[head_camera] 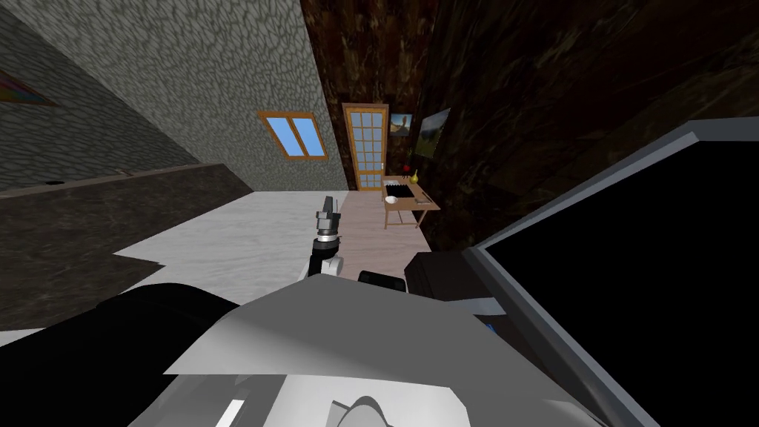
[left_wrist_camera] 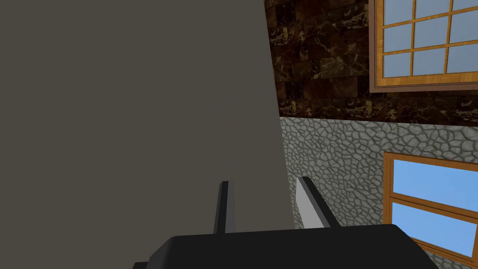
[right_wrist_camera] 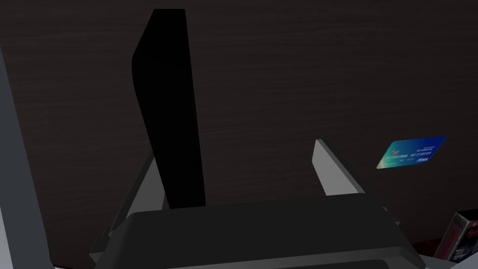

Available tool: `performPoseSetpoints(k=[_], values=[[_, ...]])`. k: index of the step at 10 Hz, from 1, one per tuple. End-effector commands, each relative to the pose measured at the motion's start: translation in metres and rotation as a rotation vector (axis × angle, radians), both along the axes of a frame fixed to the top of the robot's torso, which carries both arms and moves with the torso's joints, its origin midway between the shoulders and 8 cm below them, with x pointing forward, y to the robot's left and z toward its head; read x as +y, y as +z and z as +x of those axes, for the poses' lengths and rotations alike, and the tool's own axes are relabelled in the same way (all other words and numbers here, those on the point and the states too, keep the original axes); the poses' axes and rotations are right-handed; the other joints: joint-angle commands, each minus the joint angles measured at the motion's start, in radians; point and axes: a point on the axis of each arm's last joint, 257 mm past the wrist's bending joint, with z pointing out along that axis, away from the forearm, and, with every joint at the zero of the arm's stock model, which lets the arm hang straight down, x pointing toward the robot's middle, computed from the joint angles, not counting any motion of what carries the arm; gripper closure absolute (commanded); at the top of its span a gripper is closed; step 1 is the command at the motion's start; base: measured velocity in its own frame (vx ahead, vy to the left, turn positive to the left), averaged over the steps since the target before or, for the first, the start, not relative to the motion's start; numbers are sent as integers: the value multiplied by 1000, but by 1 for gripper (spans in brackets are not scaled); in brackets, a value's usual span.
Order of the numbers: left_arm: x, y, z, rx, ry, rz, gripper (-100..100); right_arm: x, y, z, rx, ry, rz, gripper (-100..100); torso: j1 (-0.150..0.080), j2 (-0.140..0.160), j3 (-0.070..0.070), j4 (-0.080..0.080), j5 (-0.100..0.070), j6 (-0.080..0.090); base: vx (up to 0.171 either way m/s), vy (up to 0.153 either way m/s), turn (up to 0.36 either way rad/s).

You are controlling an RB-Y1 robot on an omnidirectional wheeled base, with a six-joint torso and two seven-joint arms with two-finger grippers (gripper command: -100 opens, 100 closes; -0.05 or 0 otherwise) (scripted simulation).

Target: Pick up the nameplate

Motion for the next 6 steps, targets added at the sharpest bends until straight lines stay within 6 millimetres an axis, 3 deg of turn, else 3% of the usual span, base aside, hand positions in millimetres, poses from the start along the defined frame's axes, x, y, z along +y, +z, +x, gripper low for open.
performPoseSetpoints(k=[1,2,3,5,6], values=[[0,0,0,0,0,0,0,6,-7,-1,-22,-23,0,-100,0,0,0,0,0,0,-4,-11,113],[0,0,0,0,0,0,0,8,-8,-2,-16,-5,7,-100,-1,0,0,1,-2,-1,0,0,0],[0,0,0,0,0,0,0,9,-3,-28,-1,-61,-6,-100,-1,-1,0,2,-2,-1,-1,1,246],[0,0,0,0,0,0,0,16,-9,-22,-14,-43,4,-100,-2,-1,0,2,-2,-1,-1,-9,53],[0,0,0,0,0,0,0,19,-4,-47,0,-103,-8,-100,-2,-1,0,2,-2,-1,-2,-1,234]])
